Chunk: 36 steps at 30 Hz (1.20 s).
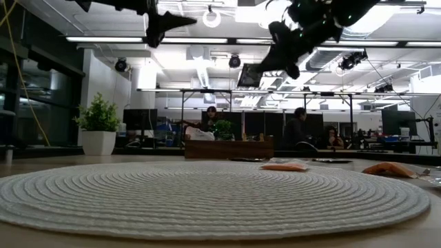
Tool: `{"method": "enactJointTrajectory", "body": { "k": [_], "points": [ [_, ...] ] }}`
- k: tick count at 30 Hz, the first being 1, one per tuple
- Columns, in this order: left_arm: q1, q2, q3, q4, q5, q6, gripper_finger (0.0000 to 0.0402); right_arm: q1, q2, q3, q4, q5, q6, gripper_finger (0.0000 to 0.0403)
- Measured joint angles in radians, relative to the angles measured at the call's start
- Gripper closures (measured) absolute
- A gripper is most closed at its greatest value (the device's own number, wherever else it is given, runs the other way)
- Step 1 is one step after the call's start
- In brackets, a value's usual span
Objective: Pick & Place Tea
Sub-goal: Put the blue tea bag into the middle section of the wooden organizer
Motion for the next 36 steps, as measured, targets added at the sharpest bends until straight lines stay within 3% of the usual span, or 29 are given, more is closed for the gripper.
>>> {"method": "enactJointTrajectory", "body": {
  "k": [9,22,36],
  "points": [
    [0.000,-0.008,0.000,-0.010,0.004,-0.017,0.0143,-0.027,0.210,0.134,-0.005,-0.061,-0.078,0.0403],
    [0.000,-0.007,0.000,-0.016,0.049,-0.022,0.0143,-0.040,0.554,0.549,-0.322,-0.076,-0.394,0.0403],
    [0.000,-0.007,0.001,-0.019,0.052,-0.036,0.0143,-0.048,0.588,0.469,-0.268,-0.076,-0.533,0.0403]
  ]
}}
